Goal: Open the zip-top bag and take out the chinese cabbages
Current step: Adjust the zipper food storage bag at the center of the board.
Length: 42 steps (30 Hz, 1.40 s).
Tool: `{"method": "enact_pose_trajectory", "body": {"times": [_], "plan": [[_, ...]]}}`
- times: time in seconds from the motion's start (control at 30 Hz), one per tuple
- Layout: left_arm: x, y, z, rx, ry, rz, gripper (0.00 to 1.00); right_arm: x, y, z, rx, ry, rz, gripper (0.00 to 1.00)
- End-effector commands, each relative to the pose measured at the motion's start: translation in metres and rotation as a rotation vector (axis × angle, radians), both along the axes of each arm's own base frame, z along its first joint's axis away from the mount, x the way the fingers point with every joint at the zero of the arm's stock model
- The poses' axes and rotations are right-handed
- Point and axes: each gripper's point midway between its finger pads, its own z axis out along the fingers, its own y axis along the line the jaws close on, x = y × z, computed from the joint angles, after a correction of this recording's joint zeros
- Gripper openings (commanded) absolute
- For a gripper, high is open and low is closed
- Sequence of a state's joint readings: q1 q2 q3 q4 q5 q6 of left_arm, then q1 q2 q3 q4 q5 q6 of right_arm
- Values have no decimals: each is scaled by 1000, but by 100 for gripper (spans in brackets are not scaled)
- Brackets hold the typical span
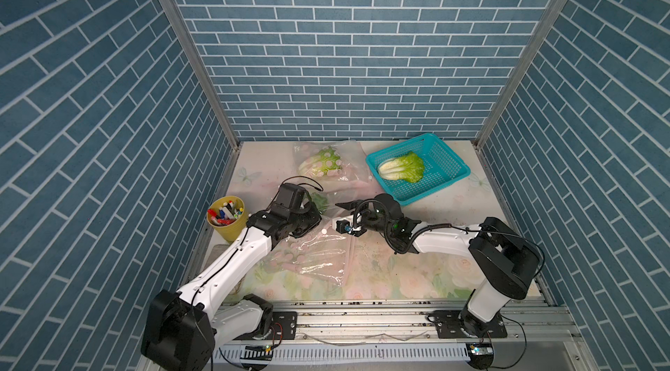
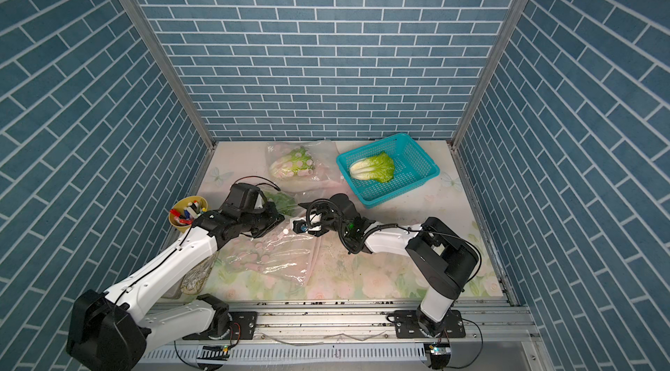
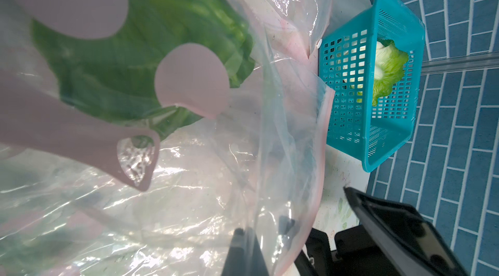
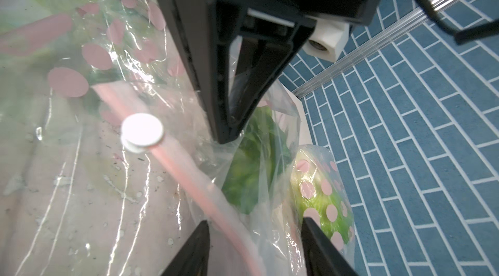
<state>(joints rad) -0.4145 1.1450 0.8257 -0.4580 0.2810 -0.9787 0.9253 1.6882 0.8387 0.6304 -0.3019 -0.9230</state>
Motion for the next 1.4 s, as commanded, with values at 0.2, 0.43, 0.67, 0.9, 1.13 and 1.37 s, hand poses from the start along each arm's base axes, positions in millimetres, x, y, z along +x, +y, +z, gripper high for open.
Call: {"method": "enact_pose_trajectory", "body": {"times": [0.2, 0.43, 0.67, 0.9, 1.13, 1.37], "plan": [[1, 2, -1, -12, 1, -8, 0, -22, 29, -4, 41, 59, 89, 40], [-1, 1, 0, -14, 4, -16, 0, -15, 37, -1, 86, 60, 68, 9], [-4, 11, 5, 51, -17, -54, 75, -1, 32, 16, 152, 154, -9, 0], [0, 67, 26, 191, -136, -49, 93, 9, 5, 19, 171, 379, 5, 0], [-16, 28, 115, 126, -778, -435, 87, 22, -11, 22, 211, 468, -6, 0], [-77, 7, 102, 390, -947, -962, 73, 19, -9, 29, 229, 519, 33, 0]]}}
